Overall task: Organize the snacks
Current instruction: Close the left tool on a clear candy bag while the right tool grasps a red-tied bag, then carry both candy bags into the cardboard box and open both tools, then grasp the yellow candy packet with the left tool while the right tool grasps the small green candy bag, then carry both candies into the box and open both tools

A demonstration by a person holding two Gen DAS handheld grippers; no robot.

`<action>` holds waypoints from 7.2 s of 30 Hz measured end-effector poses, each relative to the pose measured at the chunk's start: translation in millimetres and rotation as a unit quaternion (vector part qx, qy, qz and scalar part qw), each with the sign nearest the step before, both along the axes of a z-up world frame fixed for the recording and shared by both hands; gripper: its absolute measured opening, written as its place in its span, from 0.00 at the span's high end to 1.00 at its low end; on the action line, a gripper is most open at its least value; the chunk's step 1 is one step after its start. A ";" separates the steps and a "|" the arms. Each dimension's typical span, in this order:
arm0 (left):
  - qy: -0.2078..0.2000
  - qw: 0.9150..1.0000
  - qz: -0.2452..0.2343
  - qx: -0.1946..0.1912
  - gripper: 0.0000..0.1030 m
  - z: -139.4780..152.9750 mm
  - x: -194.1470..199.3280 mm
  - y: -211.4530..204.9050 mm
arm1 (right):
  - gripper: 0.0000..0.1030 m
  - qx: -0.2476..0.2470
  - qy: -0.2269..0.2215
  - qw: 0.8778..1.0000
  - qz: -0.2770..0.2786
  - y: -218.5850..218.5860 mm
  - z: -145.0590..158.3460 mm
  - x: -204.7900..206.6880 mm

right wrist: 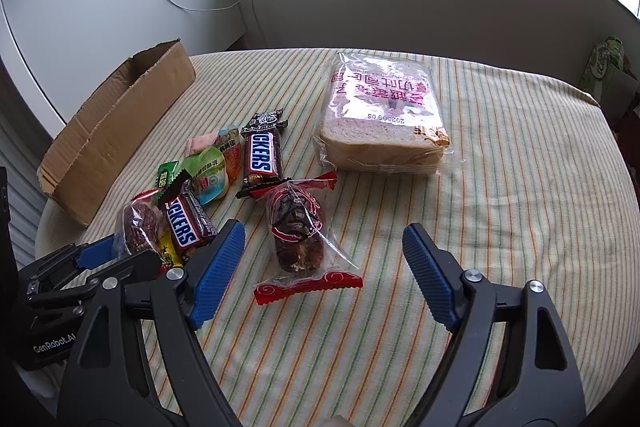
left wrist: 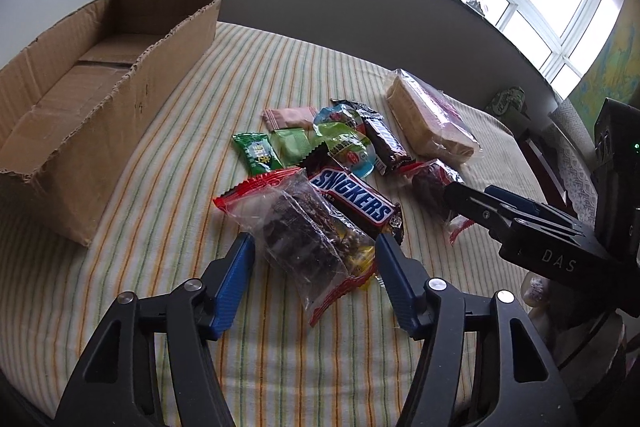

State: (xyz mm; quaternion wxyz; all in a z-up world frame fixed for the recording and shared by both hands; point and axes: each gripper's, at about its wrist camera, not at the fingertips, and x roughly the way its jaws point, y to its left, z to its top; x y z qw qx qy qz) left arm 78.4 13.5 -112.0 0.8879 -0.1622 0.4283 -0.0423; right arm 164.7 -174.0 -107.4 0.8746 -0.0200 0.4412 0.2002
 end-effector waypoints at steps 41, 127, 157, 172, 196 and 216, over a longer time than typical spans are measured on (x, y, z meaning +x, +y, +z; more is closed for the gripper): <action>-0.079 0.997 0.016 0.012 0.81 30.7 -10.6 21.8 | 0.53 0.042 -0.014 0.999 -0.016 -14.4 25.0 -16.0; -0.129 0.987 0.091 0.029 0.63 59.1 -53.6 111.6 | 0.32 0.002 -0.041 0.995 0.090 52.6 57.3 -54.9; 0.004 0.999 -0.048 -0.003 0.55 -11.2 11.2 -0.6 | 0.62 0.004 0.013 0.997 0.078 42.3 -20.0 -70.4; -0.005 0.991 -0.099 0.091 0.66 -19.9 18.0 -26.3 | 0.66 -0.025 0.010 0.998 0.060 27.2 -23.3 -62.9; -0.026 0.980 -0.125 0.155 0.71 -23.2 -10.8 -33.8 | 0.79 -0.025 0.019 0.997 0.070 26.1 -29.3 -53.4; -0.069 0.992 -0.063 0.090 0.78 11.9 -27.6 6.5 | 0.79 0.001 -0.020 0.997 0.068 27.8 13.0 -65.2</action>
